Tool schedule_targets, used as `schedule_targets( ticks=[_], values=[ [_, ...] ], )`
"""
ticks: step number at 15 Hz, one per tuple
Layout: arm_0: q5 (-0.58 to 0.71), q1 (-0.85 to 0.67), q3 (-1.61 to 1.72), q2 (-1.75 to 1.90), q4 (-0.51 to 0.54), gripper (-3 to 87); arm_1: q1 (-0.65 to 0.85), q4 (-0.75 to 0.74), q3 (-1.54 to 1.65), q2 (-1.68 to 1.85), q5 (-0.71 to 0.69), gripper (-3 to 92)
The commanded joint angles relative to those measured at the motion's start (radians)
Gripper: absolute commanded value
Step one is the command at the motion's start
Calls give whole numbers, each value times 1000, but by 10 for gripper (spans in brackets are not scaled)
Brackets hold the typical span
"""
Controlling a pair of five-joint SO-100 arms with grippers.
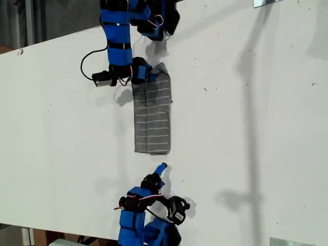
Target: Grasp corners of a square towel and fold twice.
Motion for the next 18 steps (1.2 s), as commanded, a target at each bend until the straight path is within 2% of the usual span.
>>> schedule_targets(
  ticks=[1,4,6,8,10,14,18],
  values=[
    [-20,3,38,35,-60,325,-8,123,-8,276,40,-1],
    [-11,-31,110,26,-115,328,-40,245,-130,511,41,-1],
    [12,-61,121,25,-130,329,-64,196,-230,471,-26,-1],
    [40,-97,141,15,-160,330,-103,98,-359,319,-103,-1],
    [58,-140,167,-29,-199,335,-126,66,-595,86,-170,-1],
    [84,-187,215,-78,-291,338,-107,143,-1140,-373,-287,-1],
    [83,-227,209,-103,-287,343,-98,106,-1316,-571,-376,-1]
  ],
)
